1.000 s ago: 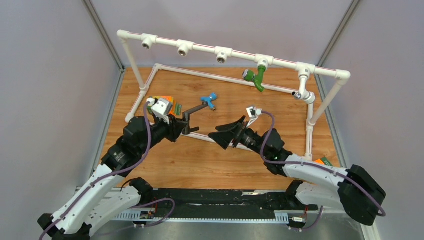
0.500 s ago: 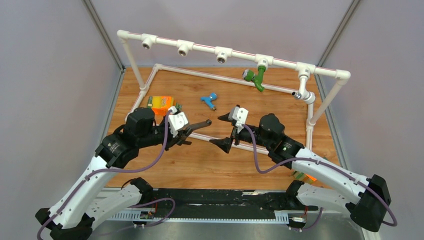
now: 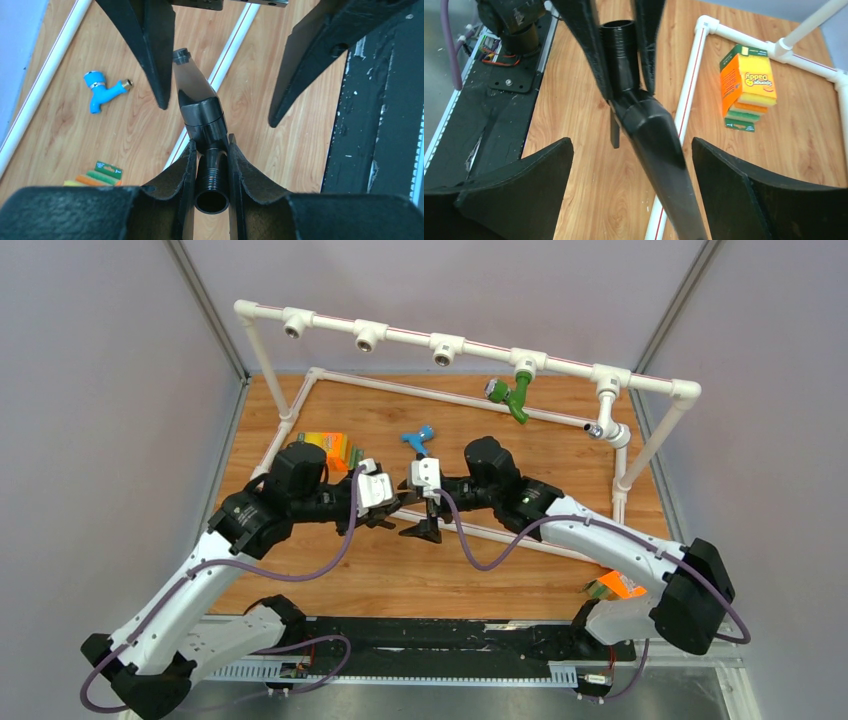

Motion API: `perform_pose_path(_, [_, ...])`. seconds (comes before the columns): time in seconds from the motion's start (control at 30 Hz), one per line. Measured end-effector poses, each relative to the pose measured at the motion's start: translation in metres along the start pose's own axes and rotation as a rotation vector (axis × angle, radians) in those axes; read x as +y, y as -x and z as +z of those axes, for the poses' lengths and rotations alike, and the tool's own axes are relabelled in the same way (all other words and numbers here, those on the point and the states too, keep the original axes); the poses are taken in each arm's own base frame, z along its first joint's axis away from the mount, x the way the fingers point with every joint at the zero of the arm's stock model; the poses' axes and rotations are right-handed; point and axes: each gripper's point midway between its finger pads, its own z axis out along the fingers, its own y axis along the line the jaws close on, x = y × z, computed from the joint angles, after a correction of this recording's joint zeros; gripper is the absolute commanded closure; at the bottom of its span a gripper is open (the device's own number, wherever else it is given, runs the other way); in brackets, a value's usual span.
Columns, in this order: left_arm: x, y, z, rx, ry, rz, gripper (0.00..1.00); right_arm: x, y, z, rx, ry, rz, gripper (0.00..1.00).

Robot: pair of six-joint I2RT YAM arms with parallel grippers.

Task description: Install the water faucets

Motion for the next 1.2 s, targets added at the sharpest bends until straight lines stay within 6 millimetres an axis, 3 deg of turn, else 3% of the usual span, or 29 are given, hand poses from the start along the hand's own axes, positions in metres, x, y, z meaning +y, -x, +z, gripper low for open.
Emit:
perform_pose_path(0.3, [0.003,-0.012,0.004,0.002,0.038,0.028,1.0,0.004,-0.003,0.009,0.022,0.079,-0.001,0.36])
perform_pose_path(0.5, [0.001,-0.019,0.003,-0.01,0.064,0.04,1.0,0.001,-0.002,0.018,0.024,0.107,0.028,0.44])
perform_pose_path(0.8, [0.004,-0.029,0.004,0.012,0.096,0.042,1.0,0.001,-0.009,0.025,0.053,0.13,0.121,0.77])
perform_pose_path(0.87, [0.005,-0.03,0.003,0.012,0.105,0.048,1.0,0.001,-0.009,0.025,0.056,0.128,0.141,0.78])
perform_pose_path(1.1, [0.006,-0.027,0.001,-0.006,0.116,0.059,1.0,0.001,-0.006,0.025,0.052,0.125,0.166,0.53])
perform_pose_path(1.2, [0.006,-0.024,0.002,-0.02,0.114,0.063,1.0,0.003,-0.004,0.025,0.046,0.138,0.17,0.52])
